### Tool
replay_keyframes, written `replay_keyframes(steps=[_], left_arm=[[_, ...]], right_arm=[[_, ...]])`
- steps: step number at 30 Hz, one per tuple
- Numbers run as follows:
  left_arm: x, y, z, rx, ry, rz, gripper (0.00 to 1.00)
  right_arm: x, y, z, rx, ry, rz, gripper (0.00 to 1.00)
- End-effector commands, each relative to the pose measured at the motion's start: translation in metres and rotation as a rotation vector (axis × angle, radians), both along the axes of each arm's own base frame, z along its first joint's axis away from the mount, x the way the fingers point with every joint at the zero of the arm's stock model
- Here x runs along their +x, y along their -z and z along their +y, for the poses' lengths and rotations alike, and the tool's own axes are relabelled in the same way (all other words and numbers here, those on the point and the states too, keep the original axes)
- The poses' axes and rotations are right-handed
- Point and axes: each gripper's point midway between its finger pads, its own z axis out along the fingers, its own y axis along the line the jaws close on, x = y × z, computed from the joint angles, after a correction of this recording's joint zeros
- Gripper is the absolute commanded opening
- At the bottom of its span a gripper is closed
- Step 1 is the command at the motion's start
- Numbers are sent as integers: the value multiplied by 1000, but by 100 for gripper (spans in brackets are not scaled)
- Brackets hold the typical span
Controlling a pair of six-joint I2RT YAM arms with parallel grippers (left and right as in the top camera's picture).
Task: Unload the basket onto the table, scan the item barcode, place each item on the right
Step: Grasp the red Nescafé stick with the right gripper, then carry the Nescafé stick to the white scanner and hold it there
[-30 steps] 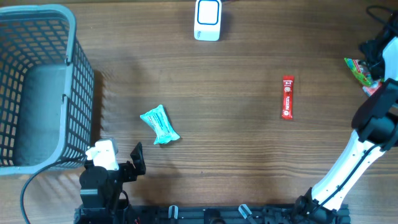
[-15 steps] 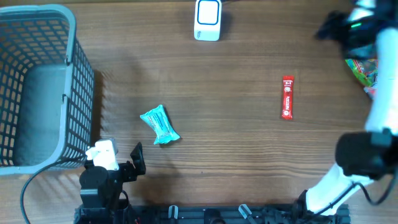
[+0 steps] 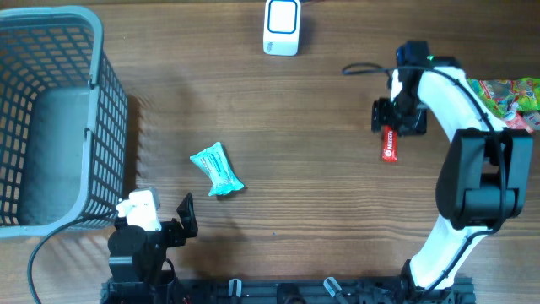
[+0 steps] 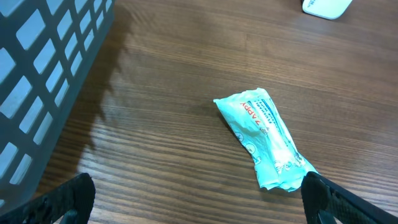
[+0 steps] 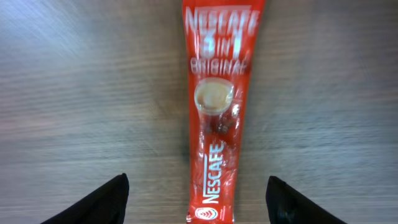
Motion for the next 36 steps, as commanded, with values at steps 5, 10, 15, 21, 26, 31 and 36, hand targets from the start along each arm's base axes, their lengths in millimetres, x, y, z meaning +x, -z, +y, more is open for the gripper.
replay_keyframes(steps=[5,10,15,21,26,31,36], left_arm=[[0,1,1,26,7,-3,100],[0,1,1,26,7,-3,100],[0,1,1,26,7,-3,100],[0,1,1,26,7,-3,100],[0,1,1,26,7,-3,100],[0,1,1,26,7,-3,100],[0,1,1,26,7,-3,100]], right_arm=[[1,36,-14,-105,10,-62,62],[-12,66,-17,-125,7,11,28],[-35,72,6,9,51,119,5],[4,-115,174,1377,-169,-118,5],[14,-161,182,1626,-246,-227,5],[4,-163,223,1632,-489,-298,5],[-31,-179,311,1665,-1012,-457,5]])
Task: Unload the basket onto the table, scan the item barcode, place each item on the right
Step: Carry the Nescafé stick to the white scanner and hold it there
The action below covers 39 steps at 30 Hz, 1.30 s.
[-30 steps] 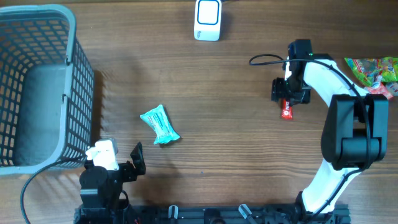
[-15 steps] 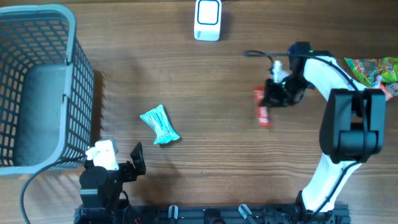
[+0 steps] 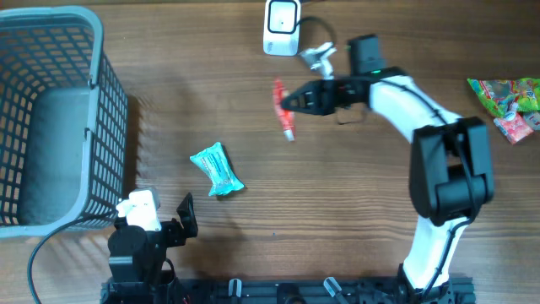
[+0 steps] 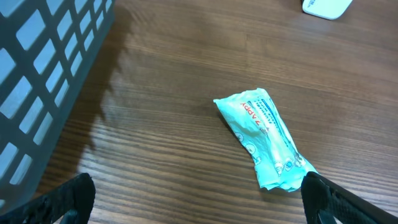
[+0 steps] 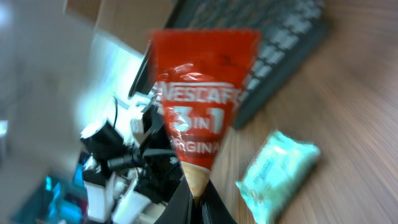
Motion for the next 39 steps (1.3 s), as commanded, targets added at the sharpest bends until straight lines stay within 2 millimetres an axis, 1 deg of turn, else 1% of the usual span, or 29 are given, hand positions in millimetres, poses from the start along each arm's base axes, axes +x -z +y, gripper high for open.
replay_keyframes(steps=[1,2,3,4,6,8,10,12,13,16,18,19,22,23,25,27,28,29,30,33,35,36,37,39], left_arm=[[0,1,1,26,7,-4,100],[0,1,1,26,7,-3,100],[0,1,1,26,7,-3,100],[0,1,1,26,7,-3,100],[0,1,1,26,7,-4,100],[0,1,1,26,7,-4,100],[0,1,1,26,7,-3,100],[0,1,1,26,7,-3,100],[0,1,1,26,7,-3,100],[0,1,1,26,7,-3,100],[0,1,1,26,7,-3,100],[0,1,1,26,7,-4,100],[0,1,1,26,7,-3,100],[0,1,1,26,7,-3,100],[0,1,1,26,7,-3,100],[0,1,1,26,7,-3,100],[0,1,1,26,7,-3,100],[0,1,1,26,7,-3,100],[0,1,1,26,7,-3,100],[0,1,1,26,8,-3,100],[0,1,1,26,7,-3,100],[0,1,1,26,7,-3,100],[0,1,1,26,8,-3,100],[0,1,1,26,7,-3,100]], right_arm=[[-36,-36,65,154,-217,-308,4],[-48,-49,84,209,-272,-448,5],[-58,-65,100,284,-300,-642,5],[-63,-78,112,333,-288,-777,4],[-69,-113,132,439,-180,-1004,5],[-75,-141,140,546,-68,-1162,5],[-74,-164,141,619,47,-1247,5],[-70,-168,141,623,84,-1256,5],[-65,-171,141,632,126,-1298,4],[-41,-189,141,652,377,-1584,5],[-32,-195,139,643,467,-1706,4],[-32,-197,138,651,486,-1775,4],[-38,-201,134,686,489,-1833,4],[-42,-199,135,696,467,-1840,4],[-55,-183,136,722,314,-1846,5],[-69,-152,135,726,83,-1790,4],[-72,-137,132,696,-25,-1688,4],[-71,-126,131,644,-86,-1556,5],[-64,-113,130,547,-130,-1336,4],[-46,-69,128,262,-163,-746,4],[-43,-48,119,152,-175,-504,4],[-51,-46,110,175,-231,-488,5],[-66,-49,98,262,-322,-534,5],[-63,-44,94,299,-300,-631,4]])
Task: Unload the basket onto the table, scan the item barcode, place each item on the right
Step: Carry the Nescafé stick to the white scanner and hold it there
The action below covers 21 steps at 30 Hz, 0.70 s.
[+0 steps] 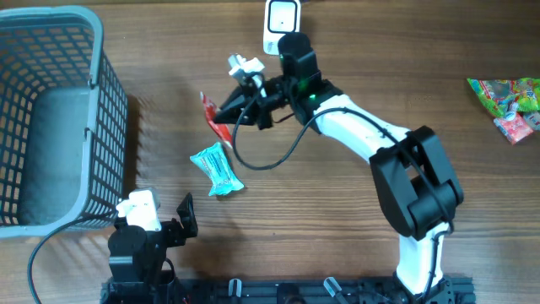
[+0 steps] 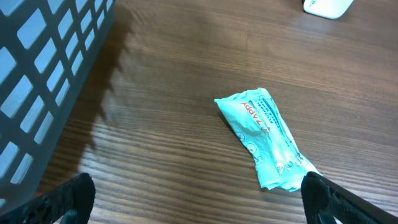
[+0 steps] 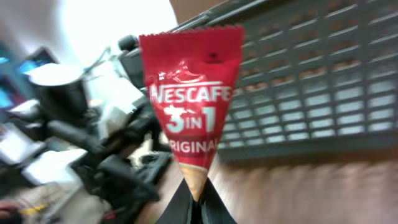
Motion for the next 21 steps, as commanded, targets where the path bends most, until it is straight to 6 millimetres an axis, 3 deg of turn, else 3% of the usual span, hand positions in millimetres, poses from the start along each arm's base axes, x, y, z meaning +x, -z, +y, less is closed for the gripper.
replay_keyframes(steps=[1,6,11,14,16,21], left_arm=[[0,0,1,24,10,-5,100],[0,0,1,24,10,-5,100],[0,0,1,24,10,-5,100],[0,0,1,24,10,-5,100],[0,0,1,24,10,-5,100],[0,0,1,24,10,-5,100]], right_arm=[[-16,-8,-19,154,-129,-171,4],[-7,-2,-16,278,-79,-485,4],[38,23,-1,86,163,-554,4],[69,48,-2,-76,310,-628,4],[83,55,-5,-137,376,-668,4],[74,18,4,89,302,-894,4]])
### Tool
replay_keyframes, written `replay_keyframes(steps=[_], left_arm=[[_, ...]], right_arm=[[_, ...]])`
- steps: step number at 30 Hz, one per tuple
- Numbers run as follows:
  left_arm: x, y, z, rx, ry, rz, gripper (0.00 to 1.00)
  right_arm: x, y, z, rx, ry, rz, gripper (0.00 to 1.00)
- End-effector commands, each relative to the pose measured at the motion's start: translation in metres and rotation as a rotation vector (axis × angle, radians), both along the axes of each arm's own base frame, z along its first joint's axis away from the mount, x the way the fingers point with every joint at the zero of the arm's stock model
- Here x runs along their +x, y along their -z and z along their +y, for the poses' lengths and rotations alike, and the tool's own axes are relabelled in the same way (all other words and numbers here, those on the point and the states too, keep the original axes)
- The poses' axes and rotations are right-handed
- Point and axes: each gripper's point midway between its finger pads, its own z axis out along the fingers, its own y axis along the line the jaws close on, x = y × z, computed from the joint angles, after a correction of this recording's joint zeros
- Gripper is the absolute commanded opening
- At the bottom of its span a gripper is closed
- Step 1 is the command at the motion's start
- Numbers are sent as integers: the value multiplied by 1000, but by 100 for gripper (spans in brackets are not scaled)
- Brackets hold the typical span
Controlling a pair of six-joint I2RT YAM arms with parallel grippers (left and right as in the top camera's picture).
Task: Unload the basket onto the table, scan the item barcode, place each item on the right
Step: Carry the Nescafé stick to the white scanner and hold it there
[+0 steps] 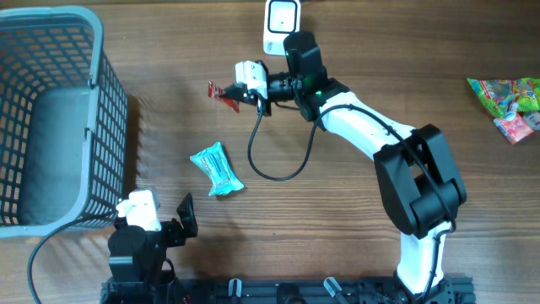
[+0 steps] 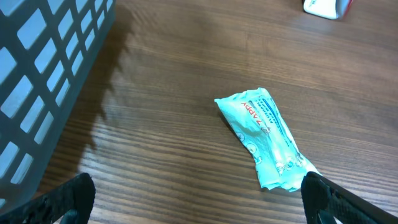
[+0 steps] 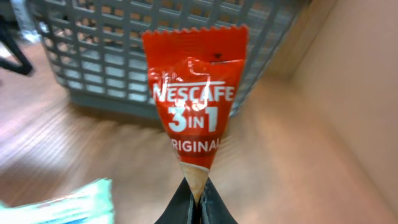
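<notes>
A red Nescafe 3-in-1 sachet [image 3: 196, 106] is pinched at its lower end by my right gripper [image 3: 194, 198], which is shut on it. Overhead, the sachet [image 1: 222, 91] is held above the table left of the white barcode scanner [image 1: 281, 27], with the right gripper [image 1: 243, 93] pointing left. A teal snack packet [image 1: 217, 170] lies on the wood, also seen in the left wrist view [image 2: 267, 146]. My left gripper [image 2: 193, 202] stays open at the near table edge, nothing between its fingers.
A grey mesh basket [image 1: 51, 118] fills the left side of the table and shows behind the sachet [image 3: 124, 56]. Colourful packets [image 1: 506, 101] lie at the far right edge. The right arm's cable [image 1: 278, 160] loops over the table's middle.
My right gripper has turned and risen a little toward the back with the sachet, which now points left rather than down-left. The left arm and teal packet are unmoved.
My right gripper stood open over the red sachet lying at the table's right. It then held the sachet in the air near the scanner, carried it further left over the teal packet, and now holds it left of the scanner.
</notes>
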Motion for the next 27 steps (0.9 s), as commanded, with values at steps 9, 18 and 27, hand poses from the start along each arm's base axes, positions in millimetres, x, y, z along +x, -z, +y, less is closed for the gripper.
replay_keyframes(steps=[9,18,27], left_arm=[[0,0,1,24,10,-5,100],[0,0,1,24,10,-5,100],[0,0,1,24,10,-5,100]], right_arm=[[-60,-47,-47,357,-521,-647,5],[-59,-67,-47,420,-535,-1030,4],[-64,-56,-42,291,-522,-361,4]])
